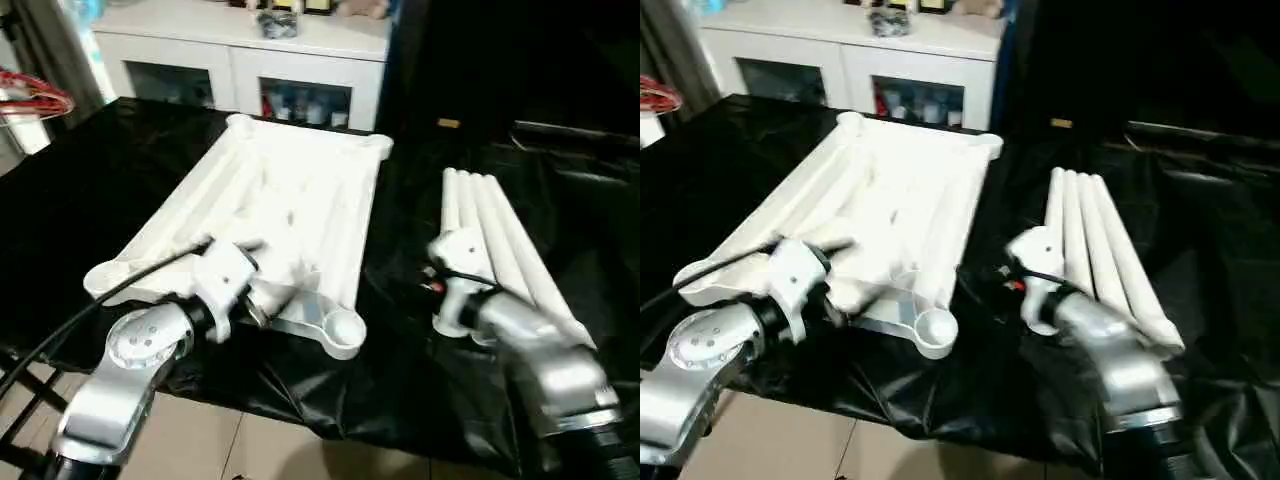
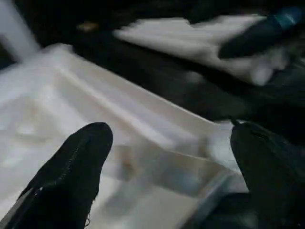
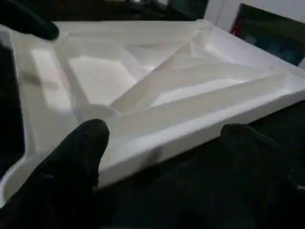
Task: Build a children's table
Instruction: Move to table, then move table base
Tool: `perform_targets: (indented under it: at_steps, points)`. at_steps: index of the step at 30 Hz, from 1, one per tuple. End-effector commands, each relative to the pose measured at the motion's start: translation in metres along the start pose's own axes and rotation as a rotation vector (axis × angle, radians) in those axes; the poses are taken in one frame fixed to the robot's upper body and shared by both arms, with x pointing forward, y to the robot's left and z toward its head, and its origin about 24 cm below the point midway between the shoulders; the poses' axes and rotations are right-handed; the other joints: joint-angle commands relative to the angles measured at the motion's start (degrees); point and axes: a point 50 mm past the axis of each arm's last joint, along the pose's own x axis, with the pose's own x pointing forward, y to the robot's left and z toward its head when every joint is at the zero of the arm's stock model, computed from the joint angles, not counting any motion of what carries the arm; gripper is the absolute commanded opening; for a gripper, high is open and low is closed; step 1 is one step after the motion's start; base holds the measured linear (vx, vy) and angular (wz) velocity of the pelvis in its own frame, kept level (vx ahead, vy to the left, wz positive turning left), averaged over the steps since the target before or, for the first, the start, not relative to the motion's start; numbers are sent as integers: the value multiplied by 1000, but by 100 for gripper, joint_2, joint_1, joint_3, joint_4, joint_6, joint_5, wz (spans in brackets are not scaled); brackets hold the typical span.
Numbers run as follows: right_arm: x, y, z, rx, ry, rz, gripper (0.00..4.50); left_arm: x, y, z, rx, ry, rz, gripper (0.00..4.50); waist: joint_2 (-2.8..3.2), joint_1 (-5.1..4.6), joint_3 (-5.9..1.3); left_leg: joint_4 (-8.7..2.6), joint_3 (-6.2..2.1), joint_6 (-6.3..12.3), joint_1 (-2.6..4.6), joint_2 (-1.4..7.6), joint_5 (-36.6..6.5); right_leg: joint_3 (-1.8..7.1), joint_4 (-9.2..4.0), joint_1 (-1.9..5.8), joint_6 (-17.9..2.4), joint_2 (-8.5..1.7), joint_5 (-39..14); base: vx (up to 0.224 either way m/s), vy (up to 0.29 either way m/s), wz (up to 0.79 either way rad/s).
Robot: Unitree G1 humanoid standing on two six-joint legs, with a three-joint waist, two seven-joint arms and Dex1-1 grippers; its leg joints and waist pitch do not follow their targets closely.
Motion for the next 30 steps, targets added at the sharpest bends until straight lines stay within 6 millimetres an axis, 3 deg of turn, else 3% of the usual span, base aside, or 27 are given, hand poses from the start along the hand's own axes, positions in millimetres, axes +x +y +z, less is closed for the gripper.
perform_targets:
  at_steps: [1,4,6,8,11,16,20,21,22,25,27,30]
  points:
    - [-3,2,8,-44,10,90,425,1,-2,-5,-1,53,-101,450,6,-14,-263,-442,-49,81,-12,200,-1072,357,-621,210,-654,-433,-1159,0,0,0]
    - [-9,2,9,-58,38,153,430,1,-2,-10,16,94,-168,432,15,-37,-299,-422,-45,168,-11,199,-896,353,-579,234,-801,-422,-674,0,0,0]
    - [-14,3,10,-87,85,256,432,6,2,-16,47,152,-275,411,-40,-38,-332,-390,-29,317,6,202,-595,349,-525,239,-939,-408,-106,0,0,0]
    - [-15,4,10,-93,92,277,432,7,4,-17,57,167,-288,404,-14,-36,-358,-370,-28,404,5,212,-353,341,-472,248,-1060,-415,336,0,0,0]
    - [-15,6,12,-96,108,330,432,12,10,-19,88,197,-307,375,-49,-29,-363,-344,-11,542,-28,196,-156,333,-446,267,-1194,-417,744,0,0,0]
    - [-17,12,11,-110,148,420,432,18,18,-21,121,251,-377,344,-75,3,-343,-365,-8,458,-9,230,-452,339,-484,269,-1155,-464,222,0,0,0]
    - [-18,13,9,-114,168,441,432,20,27,-17,131,267,-432,316,-69,4,-339,-367,-1,398,-5,223,-502,344,-501,260,-1155,-470,35,0,0,0]
    - [-18,13,9,-115,170,441,432,21,28,-17,133,270,-435,316,-39,11,-339,-370,-5,386,1,226,-511,344,-501,256,-1161,-474,7,0,0,0]
    - [-18,13,9,-115,171,442,432,21,29,-17,135,273,-440,288,-56,8,-345,-367,-4,370,-2,231,-497,342,-495,263,-1177,-476,38,0,0,0]
    - [-18,13,8,-136,182,430,432,23,33,-16,155,310,-471,277,-45,16,-355,-363,-6,365,-4,231,-422,339,-475,268,-1217,-471,204,0,0,0]
    - [-19,11,6,-133,194,419,432,26,37,-16,186,327,-476,240,-54,16,-357,-358,-8,386,-11,229,-358,337,-466,270,-1231,-470,319,0,0,0]
    - [-21,11,5,-125,204,420,432,31,41,-13,212,337,-489,230,-46,23,-369,-348,-8,410,-13,225,-321,338,-456,287,-1261,-480,485,0,0,0]
